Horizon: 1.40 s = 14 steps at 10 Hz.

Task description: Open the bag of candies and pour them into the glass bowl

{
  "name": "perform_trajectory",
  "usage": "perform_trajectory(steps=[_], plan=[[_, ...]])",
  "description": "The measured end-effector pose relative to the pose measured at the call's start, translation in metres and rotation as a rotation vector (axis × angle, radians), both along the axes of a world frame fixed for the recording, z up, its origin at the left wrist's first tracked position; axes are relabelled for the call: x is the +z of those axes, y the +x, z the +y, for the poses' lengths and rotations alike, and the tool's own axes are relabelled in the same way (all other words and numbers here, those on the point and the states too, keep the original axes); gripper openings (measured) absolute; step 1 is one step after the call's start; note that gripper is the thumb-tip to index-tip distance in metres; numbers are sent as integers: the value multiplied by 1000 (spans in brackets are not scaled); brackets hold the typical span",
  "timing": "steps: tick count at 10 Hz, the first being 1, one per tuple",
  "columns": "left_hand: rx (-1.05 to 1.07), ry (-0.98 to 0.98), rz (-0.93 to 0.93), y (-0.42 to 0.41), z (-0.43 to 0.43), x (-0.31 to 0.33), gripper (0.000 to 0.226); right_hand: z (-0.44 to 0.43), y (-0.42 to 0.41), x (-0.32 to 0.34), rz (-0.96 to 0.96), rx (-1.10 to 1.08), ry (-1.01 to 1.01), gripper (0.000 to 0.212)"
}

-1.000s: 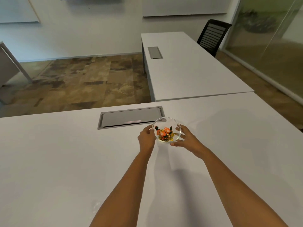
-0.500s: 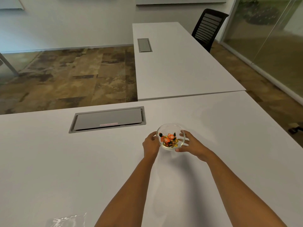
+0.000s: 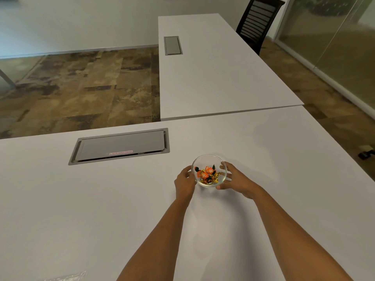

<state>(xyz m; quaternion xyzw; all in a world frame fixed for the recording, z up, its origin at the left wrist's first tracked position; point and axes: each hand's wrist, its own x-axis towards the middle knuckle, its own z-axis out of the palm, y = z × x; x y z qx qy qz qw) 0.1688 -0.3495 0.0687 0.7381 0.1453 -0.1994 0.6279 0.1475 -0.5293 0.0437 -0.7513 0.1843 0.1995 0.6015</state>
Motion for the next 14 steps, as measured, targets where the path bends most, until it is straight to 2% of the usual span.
perform_trajectory(steps=[7,10,13,14], plan=[[-36,79,-35,1,0,-11,38,2,1,-5,4,2,21,100],[-109,136,-82,-5,5,-5,38,14,-10,1,-46,-112,5,96],[-135,69,-129,-23,27,1,35,35,-35,9,-151,-244,-25,85],[-136,133,-137,-27,45,1,37,47,-45,15,-187,-316,-65,78]])
